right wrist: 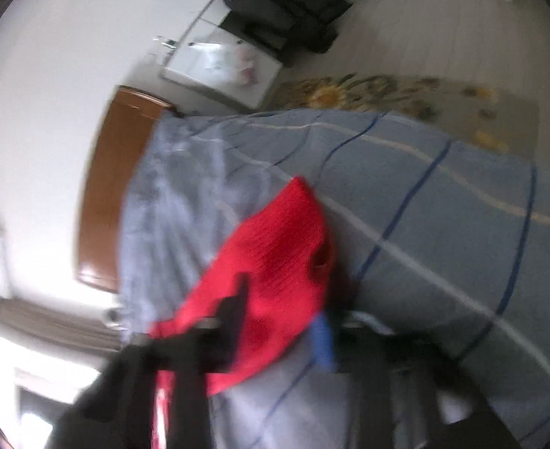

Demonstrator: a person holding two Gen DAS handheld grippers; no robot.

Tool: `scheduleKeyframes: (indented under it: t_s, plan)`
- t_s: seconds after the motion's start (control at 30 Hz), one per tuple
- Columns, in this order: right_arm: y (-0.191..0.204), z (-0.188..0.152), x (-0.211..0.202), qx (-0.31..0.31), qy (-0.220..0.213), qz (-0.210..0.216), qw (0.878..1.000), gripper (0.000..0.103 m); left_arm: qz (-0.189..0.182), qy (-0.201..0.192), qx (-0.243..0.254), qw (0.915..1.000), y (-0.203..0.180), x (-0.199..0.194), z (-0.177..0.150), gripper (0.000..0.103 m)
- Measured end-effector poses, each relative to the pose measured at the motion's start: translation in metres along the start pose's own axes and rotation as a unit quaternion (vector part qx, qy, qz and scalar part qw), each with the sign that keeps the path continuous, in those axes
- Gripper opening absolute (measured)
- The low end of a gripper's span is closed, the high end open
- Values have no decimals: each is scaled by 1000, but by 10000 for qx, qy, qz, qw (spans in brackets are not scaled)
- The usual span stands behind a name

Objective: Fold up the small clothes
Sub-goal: 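Grasp the other red sleeve cuff with the right gripper, fold it across the body, release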

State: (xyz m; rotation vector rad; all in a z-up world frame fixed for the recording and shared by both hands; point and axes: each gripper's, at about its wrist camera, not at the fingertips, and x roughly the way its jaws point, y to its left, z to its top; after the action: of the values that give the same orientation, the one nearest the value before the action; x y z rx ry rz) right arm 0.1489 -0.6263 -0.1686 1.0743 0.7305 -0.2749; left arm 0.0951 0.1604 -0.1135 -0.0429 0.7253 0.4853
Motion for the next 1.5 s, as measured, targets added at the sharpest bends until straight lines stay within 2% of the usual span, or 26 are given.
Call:
scheduleKeyframes:
  t_s: [0.07, 0.1, 0.13, 0.23, 0.27, 0.37, 0.43, 0.47, 0.53, 0.57, 0.6, 0.63, 0.67, 0.7, 0.73, 0.8, 0.87, 1.03, 1.07, 1.2, 1.3, 1.4, 1.5]
  plan:
    - [20, -1, -6, -269, -189, -147, 9994, 5, -30, -8, -47, 10000, 1, 0, 0, 103]
    - [44, -3, -13, -611, -286, -132, 9976, 5, -62, -9, -87, 9999, 2, 0, 0, 103]
    - [64, -5, -17, -868, -330, -38, 9957, 5, -92, -7, -122, 9999, 3, 0, 0, 103]
    - [158, -28, -34, -1851, -361, 517, 9807, 5, -187, 14, -223, 9996, 7, 1, 2, 103]
    - [195, -41, -39, -2233, -335, 716, 9715, 5, -212, 14, -255, 9994, 8, 1, 2, 103]
    - [304, -102, -40, -3345, -44, 1344, 9327, 5, -260, -34, -386, 9989, 15, -1, 4, 103]
    - [350, -142, -31, -3787, 229, 1603, 9113, 5, -263, -67, -491, 9984, 21, -2, 5, 103]
    - [380, -175, -18, -4068, 450, 1743, 8956, 5, -264, -59, -549, 9981, 24, -2, 5, 103]
    - [405, -219, 0, -4336, 727, 1839, 8791, 5, -286, -1, -616, 9977, 27, 1, 5, 103]
    - [421, -252, 22, -4464, 986, 1860, 8697, 7, -312, 60, -630, 9975, 28, 4, 5, 103]
    - [425, -274, 38, -4491, 1248, 1870, 8647, 19, -323, 105, -623, 9975, 27, 6, 4, 103]
    - [429, -302, 64, -4437, 1755, 1860, 8589, 36, -326, 146, -605, 9975, 27, 8, 4, 103]
    - [424, -323, 83, -4309, 2224, 1867, 8544, 77, -336, 195, -576, 9976, 25, 10, 4, 103]
    - [417, -338, 99, -4139, 2572, 1904, 8522, 81, -355, 221, -560, 9976, 24, 10, 3, 103]
    - [408, -355, 114, -3923, 2846, 1920, 8533, 80, -385, 250, -546, 9975, 24, 11, 3, 103]
    - [390, -365, 123, -3653, 2958, 1967, 8605, 81, -463, 292, -532, 9971, 23, 12, 2, 103]
    - [363, -360, 123, -3522, 2899, 1899, 8694, 81, -516, 325, -528, 9967, 22, 14, 3, 103]
    - [289, -318, 91, -3713, 2217, 1342, 8916, 81, -565, 528, -542, 9955, 20, 23, 1, 103]
    - [266, -304, 81, -3757, 1987, 1099, 8985, 81, -554, 552, -534, 9955, 19, 24, 1, 103]
    - [201, -255, 44, -3941, 1138, 237, 9117, 81, -486, 562, -384, 9965, 12, 25, -2, 103]
    - [160, -223, 30, -3721, 672, -262, 9254, 81, -451, 575, -206, 9971, 4, 27, -4, 103]
    - [128, -199, 26, -3375, 460, -506, 9388, 81, -423, 686, -134, 9967, -1, 33, -7, 103]
    - [104, -196, 25, -3202, 289, -229, 9466, 81, -490, 707, -230, 9960, 1, 34, -9, 103]
